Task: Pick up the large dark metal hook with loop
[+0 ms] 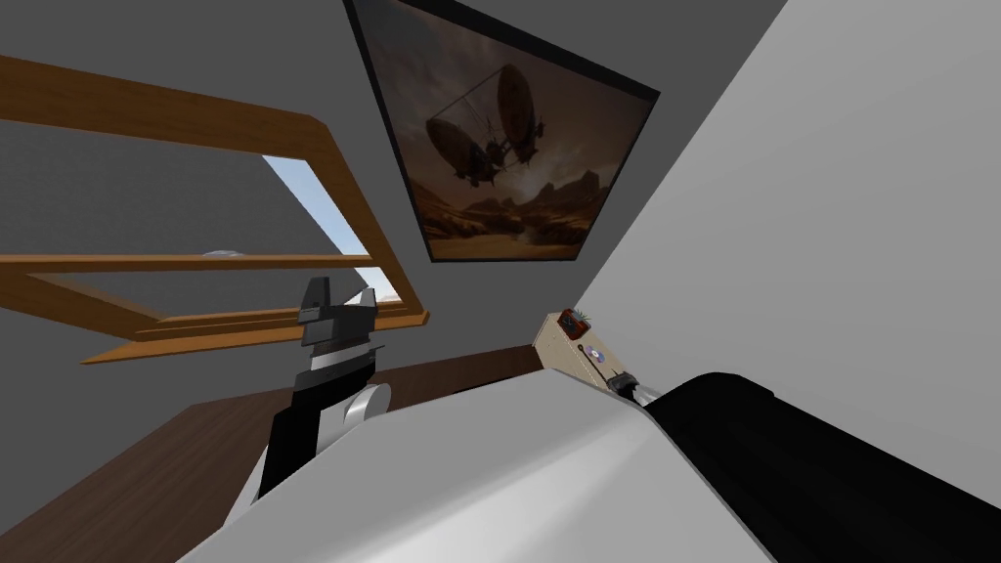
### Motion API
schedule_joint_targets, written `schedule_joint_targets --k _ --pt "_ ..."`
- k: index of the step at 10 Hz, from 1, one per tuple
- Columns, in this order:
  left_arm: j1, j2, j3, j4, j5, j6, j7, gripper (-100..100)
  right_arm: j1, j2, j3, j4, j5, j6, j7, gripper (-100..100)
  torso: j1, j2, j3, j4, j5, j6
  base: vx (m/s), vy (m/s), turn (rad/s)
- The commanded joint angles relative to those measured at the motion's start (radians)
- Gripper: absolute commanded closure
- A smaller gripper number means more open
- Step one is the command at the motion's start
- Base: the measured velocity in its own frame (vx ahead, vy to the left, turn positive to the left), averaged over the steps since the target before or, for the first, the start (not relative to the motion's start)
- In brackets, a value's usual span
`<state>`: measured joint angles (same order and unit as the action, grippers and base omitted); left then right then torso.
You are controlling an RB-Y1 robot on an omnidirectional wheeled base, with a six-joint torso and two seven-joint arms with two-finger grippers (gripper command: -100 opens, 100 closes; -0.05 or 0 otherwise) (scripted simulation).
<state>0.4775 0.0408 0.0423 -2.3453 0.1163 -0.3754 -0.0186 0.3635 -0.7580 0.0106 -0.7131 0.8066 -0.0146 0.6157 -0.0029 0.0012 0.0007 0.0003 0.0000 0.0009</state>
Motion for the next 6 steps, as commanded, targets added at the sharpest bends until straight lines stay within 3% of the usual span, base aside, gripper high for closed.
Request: schedule_joint_targets --k 1,2,4,6 --pt "0.0 0.0 0.0 0.0 0.0 0.0 0.0 0 0.017 0.013 -0.041 -0.004 0.044 -0.005 -0.013 -100 0.0 0.0 0.0 0.0 0.0 0.0 0.012 -0.034 0.085" --pt "0.0 0.0 0.0 0.0 0.0 0.0 0.0 0 0.046 0.031 -0.077 -0.019 0.078 -0.004 -0.037 -100 0.0 0.0 0.0 0.0 0.0 0.0 0.01 -0.025 0.152" --pt "0.0 0.0 0.0 0.0 0.0 0.0 0.0 0 0.046 0.031 -0.081 -0.019 0.089 -0.004 -0.037 -100 0.001 0.0 0.0 0.0 0.0 0.0 0.005 -0.015 0.015" --pt "0.0 0.0 0.0 0.0 0.0 0.0 0.0 0 0.105 0.067 -0.158 -0.048 0.164 -0.003 -0.083 -100 0.002 0.001 0.0 0.0 0.0 0.0 0.006 -0.021 0.155"
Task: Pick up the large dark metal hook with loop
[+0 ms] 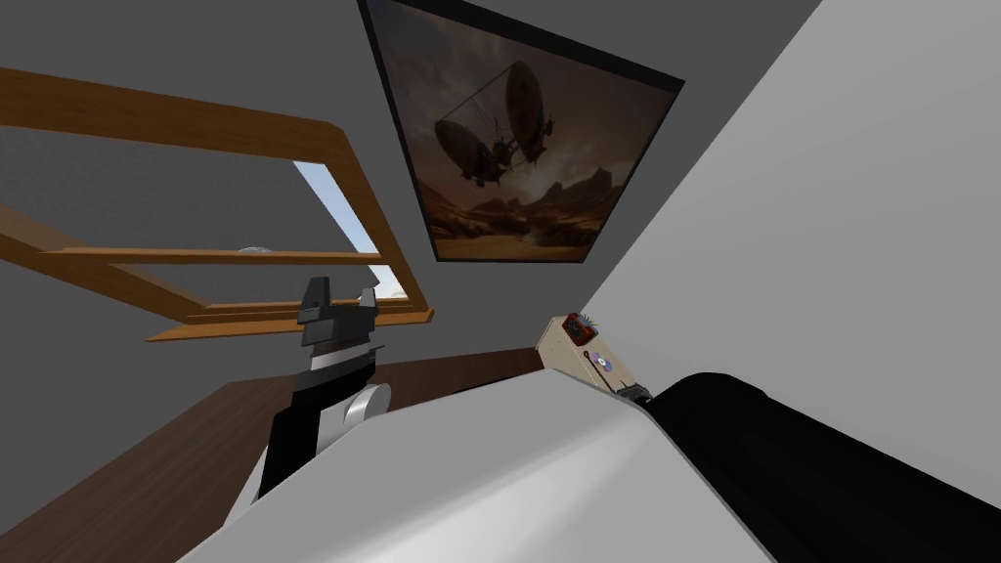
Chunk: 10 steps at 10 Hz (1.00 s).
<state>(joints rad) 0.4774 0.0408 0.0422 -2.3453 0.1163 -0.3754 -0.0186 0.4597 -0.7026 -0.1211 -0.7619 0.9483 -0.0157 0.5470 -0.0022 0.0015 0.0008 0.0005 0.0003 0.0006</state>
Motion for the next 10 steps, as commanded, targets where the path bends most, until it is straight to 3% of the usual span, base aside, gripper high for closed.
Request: schedule_joint_targets --k 1,2,3,7,8,9,10 --pt "0.0 0.0 0.0 0.0 0.0 0.0 0.0 0 0.009 0.012 -0.031 0.0 0.038 -0.002 -0.014 -100 0.0 0.0 0.0 0.0 0.0 0.0 0.01 -0.03 0.059" --pt "0.0 0.0 0.0 0.0 0.0 0.0 0.0 0 0.008 0.008 -0.018 -0.003 0.023 0.002 -0.013 -100 0.0 0.0 0.0 0.0 0.0 0.001 0.004 -0.011 -0.002" --pt "0.0 0.0 0.0 0.0 0.0 0.0 0.0 0 0.008 0.009 -0.02 -0.003 0.025 0.002 -0.015 100 0.001 0.0 0.0 0.0 0.0 0.0 0.0 0.0 0.0" --pt "0.0 0.0 0.0 0.0 0.0 0.0 0.0 0 0.008 0.007 -0.021 -0.003 0.025 0.003 -0.015 100 0.001 0.0 0.0 0.0 -0.001 0.0 0.0 0.0 0.0" --pt "0.0 0.0 0.0 0.0 0.0 0.0 0.0 0 0.008 0.007 -0.02 -0.003 0.025 0.003 -0.015 0 0.001 0.0 0.0 0.0 -0.001 0.0 0.0 0.0 0.0" --pt "0.0 0.0 0.0 0.0 0.0 0.0 0.0 0 -0.02 -0.006 0.009 0.015 -0.007 -0.003 0.009 100 0.001 0.0 0.0 0.0 -0.001 0.0 -0.005 0.016 -0.127" --pt "0.0 0.0 0.0 0.0 0.0 0.0 0.0 0 -0.02 -0.006 0.009 0.015 -0.007 -0.003 0.009 100 0.002 0.0 0.0 0.0 -0.002 0.001 -0.006 0.025 -0.077"
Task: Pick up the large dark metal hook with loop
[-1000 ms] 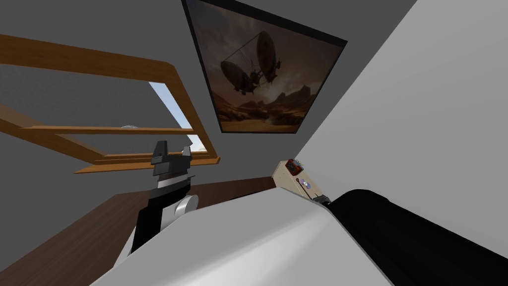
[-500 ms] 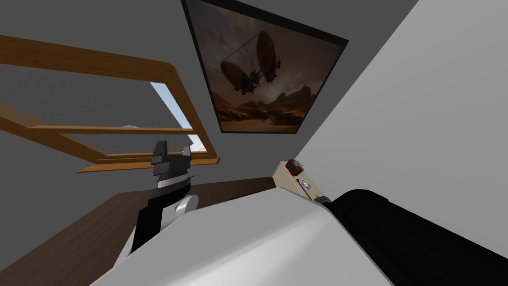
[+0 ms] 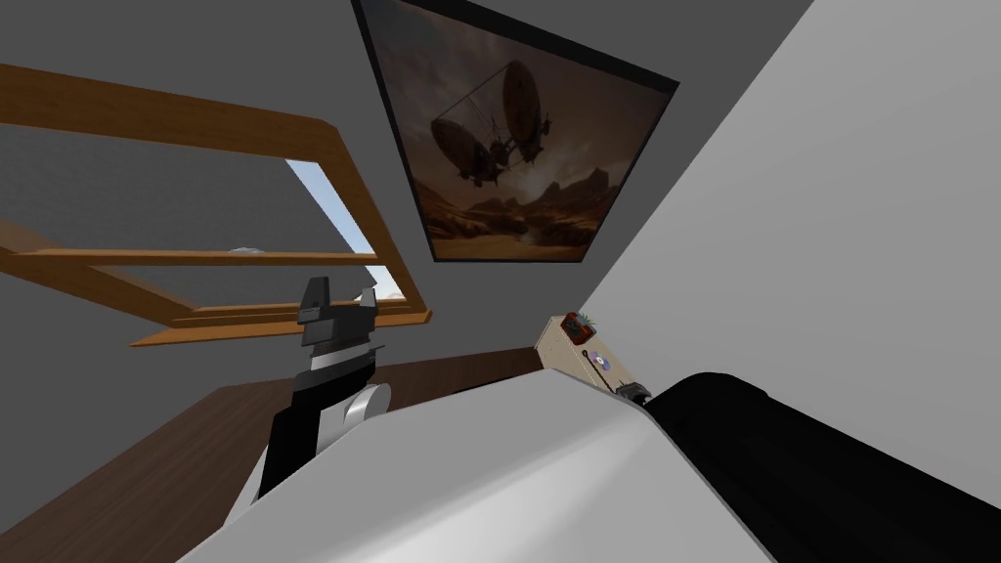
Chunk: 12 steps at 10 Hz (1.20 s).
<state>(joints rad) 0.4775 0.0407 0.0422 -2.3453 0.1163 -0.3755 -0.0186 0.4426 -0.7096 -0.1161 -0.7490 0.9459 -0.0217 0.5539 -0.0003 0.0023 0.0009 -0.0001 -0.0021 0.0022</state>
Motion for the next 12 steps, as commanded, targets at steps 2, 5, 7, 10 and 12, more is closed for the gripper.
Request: schedule_joint_targets --k 2,5,7,10,12 --pt "0.0 0.0 0.0 0.0 0.0 0.0 0.0 0 -0.063 -0.036 0.07 0.032 -0.076 0.002 0.049 100 0.0 0.0 0.0 0.0 -0.001 0.001 -0.01 0.036 -0.159" --pt "0.0 0.0 0.0 0.0 0.0 0.0 0.0 0 -0.092 -0.054 0.111 0.046 -0.139 0.002 0.072 100 -0.001 0.0 0.0 0.0 -0.002 0.0 -0.012 0.028 -0.077" --pt "0.0 0.0 0.0 0.0 0.0 0.0 0.0 0 -0.122 -0.072 0.16 0.061 -0.182 0.001 0.095 100 -0.002 0.0 0.0 0.0 -0.002 0.0 -0.006 0.008 -0.035" --pt "0.0 0.0 0.0 0.0 0.0 0.0 0.0 0 -0.151 -0.091 0.208 0.076 -0.23 0.001 0.118 100 -0.001 0.0 0.0 0.0 -0.002 0.0 -0.009 0.021 -0.09" --pt "0.0 0.0 0.0 0.0 0.0 0.0 0.0 0 -0.181 -0.109 0.246 0.091 -0.275 0.001 0.142 100 0.0 0.0 0.0 0.0 -0.001 0.0 -0.01 0.026 -0.082"
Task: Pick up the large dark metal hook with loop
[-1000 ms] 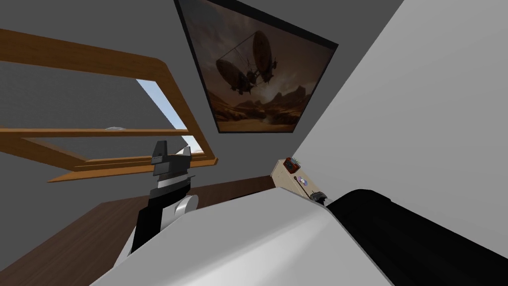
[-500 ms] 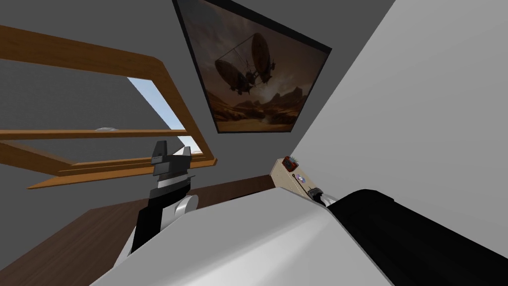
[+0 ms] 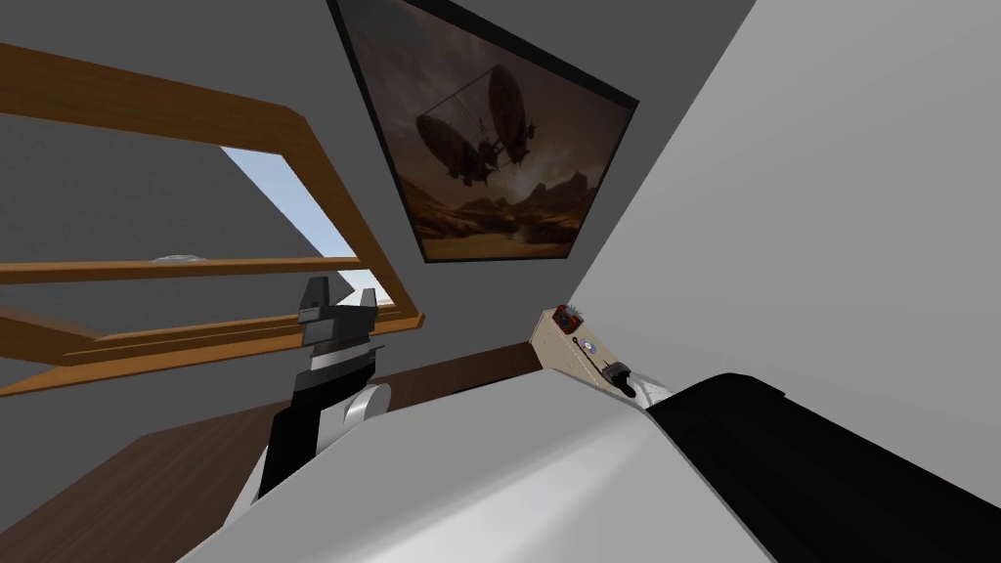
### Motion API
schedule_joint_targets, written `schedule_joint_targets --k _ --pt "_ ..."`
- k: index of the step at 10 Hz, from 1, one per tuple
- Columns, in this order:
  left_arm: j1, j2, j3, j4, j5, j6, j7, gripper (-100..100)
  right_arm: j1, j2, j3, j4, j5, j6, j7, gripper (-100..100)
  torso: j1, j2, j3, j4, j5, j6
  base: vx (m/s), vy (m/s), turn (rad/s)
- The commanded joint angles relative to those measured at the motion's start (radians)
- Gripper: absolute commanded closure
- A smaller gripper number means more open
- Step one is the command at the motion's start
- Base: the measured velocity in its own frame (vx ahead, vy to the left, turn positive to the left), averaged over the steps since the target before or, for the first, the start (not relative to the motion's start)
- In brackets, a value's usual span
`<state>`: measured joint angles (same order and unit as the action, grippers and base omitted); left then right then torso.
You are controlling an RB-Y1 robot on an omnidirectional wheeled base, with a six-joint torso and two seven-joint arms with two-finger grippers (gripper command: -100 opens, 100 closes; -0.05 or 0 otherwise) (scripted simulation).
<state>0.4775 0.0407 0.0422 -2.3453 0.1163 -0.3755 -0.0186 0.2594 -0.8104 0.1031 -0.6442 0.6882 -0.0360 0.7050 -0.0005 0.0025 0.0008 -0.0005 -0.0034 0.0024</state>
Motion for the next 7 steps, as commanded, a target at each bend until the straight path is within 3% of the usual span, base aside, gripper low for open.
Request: schedule_joint_targets --k 1,3,4,5,6,7 --pt "0.0 0.0 0.0 0.0 0.0 0.0 0.0 0 0.002 -0.008 0.03 -0.014 -0.017 0.015 -0.009 100 0.0 0.0 0.0 0.0 0.0 0.0 -0.004 0.009 -0.01" --pt "0.0 0.0 0.0 0.0 0.0 0.0 0.0 0 -0.057 -0.045 0.102 0.015 -0.091 0.014 0.037 100 -0.001 0.0 0.0 0.0 0.0 0.0 -0.011 0.023 -0.148" --pt "0.0 0.0 0.0 0.0 0.0 0.0 0.0 0 -0.057 -0.045 0.111 0.015 -0.108 0.014 0.037 100 0.0 0.0 0.0 0.0 0.001 0.001 -0.013 0.031 -0.071" --pt "0.0 0.0 0.0 0.0 0.0 0.0 0.0 0 -0.087 -0.063 0.152 0.03 -0.152 0.013 0.061 100 0.001 0.0 0.0 0.0 0.0 0.0 -0.015 0.031 -0.099" --pt "0.0 0.0 0.0 0.0 0.0 0.0 0.0 0 -0.073 -0.052 0.129 0.025 -0.126 0.015 0.046 100 0.001 0.0 0.0 0.0 0.001 0.0 -0.006 0.016 -0.023" --pt "0.0 0.0 0.0 0.0 0.0 0.0 0.0 0 -0.077 -0.052 0.13 0.029 -0.129 0.012 0.053 0 0.0 0.0 0.0 0.0 0.0 0.0 0.0 0.0 0.0"
